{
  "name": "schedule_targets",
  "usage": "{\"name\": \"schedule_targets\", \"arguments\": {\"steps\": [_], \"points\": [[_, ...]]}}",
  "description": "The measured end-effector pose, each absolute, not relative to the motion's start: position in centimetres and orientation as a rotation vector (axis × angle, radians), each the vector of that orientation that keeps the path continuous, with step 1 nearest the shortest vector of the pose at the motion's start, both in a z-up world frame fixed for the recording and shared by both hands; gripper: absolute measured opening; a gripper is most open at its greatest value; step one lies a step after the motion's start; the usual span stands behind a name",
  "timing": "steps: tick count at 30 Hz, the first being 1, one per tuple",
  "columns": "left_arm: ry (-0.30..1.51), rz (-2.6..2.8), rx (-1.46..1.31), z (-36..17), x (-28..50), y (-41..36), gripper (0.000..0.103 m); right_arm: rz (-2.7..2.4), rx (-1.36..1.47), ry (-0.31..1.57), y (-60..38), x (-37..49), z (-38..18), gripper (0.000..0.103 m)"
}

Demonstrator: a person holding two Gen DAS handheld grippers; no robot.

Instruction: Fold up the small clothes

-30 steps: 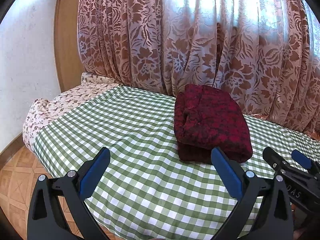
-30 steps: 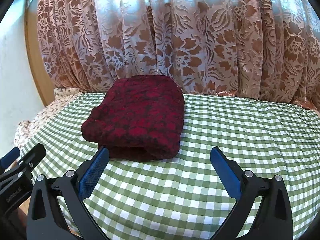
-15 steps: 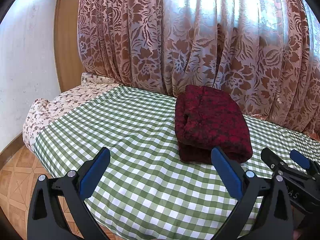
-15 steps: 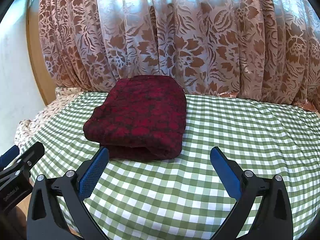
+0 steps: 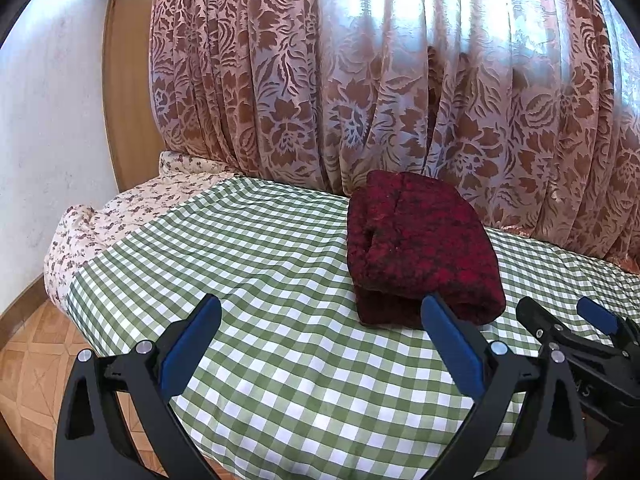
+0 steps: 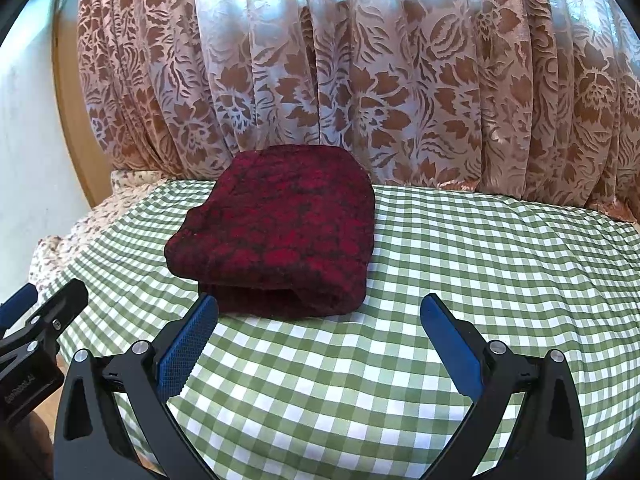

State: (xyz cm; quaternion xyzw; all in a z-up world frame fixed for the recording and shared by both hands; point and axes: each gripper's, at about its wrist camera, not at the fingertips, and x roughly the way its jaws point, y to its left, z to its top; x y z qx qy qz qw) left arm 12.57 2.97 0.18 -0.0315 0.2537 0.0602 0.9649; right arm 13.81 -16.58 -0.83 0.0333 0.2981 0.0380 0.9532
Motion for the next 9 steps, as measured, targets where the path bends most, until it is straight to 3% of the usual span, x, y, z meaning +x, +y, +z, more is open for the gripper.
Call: {"name": "schedule_targets", "arguments": {"steps": [9], "points": [[0.536, 0.147, -0.091, -0.56, 12.92, 3.18, 0.101, 0.067, 0.082, 0.608, -17.01, 14.07, -0.75, 0.100]]}}
